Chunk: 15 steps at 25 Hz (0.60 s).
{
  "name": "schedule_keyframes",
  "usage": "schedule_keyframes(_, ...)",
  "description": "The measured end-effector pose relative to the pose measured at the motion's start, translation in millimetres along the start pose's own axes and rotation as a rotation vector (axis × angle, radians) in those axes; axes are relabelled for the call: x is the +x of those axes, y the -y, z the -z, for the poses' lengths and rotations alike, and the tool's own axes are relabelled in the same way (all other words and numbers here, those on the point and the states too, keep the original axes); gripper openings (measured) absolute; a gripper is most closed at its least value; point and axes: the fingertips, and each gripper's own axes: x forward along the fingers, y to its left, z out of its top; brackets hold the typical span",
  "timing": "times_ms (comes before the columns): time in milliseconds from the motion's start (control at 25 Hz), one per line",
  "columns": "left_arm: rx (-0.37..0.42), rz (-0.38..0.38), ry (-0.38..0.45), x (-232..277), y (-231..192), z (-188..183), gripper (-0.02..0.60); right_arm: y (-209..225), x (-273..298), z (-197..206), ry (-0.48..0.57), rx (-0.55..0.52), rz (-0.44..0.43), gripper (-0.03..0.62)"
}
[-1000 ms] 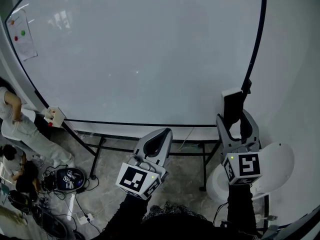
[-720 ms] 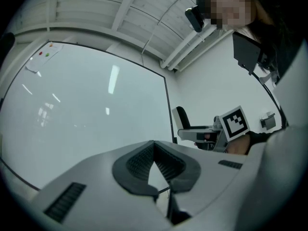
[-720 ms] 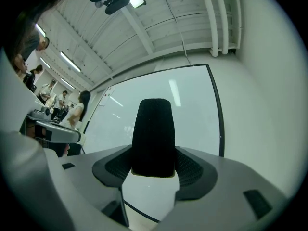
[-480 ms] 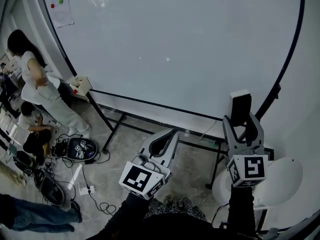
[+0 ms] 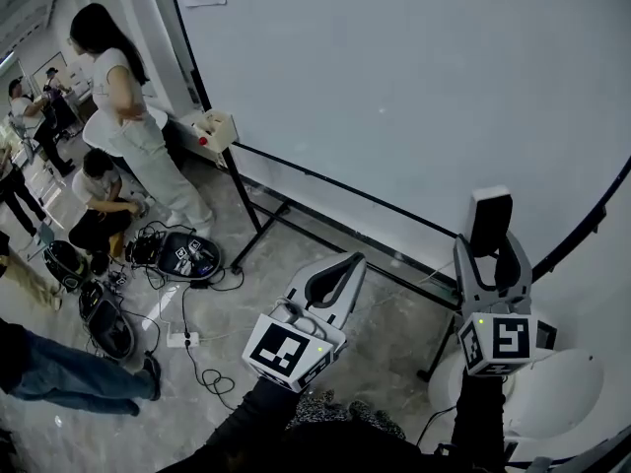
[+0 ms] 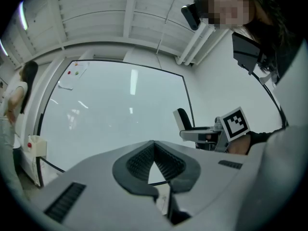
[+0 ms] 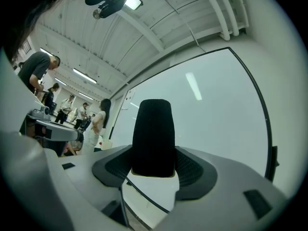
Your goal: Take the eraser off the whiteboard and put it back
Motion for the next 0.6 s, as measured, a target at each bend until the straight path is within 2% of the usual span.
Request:
schedule_keyframes(280,-0.014,-0.03,0.01,-26,-67,0,0.006,-58,49,-12,0.007,-0.014,-0.035,0.275)
schedule_keyframes(600,-0.002,-0.093,0.004,-77,-164,-6,0.006,-149,113,-23,0.009,-0.004,-0.075,0.275)
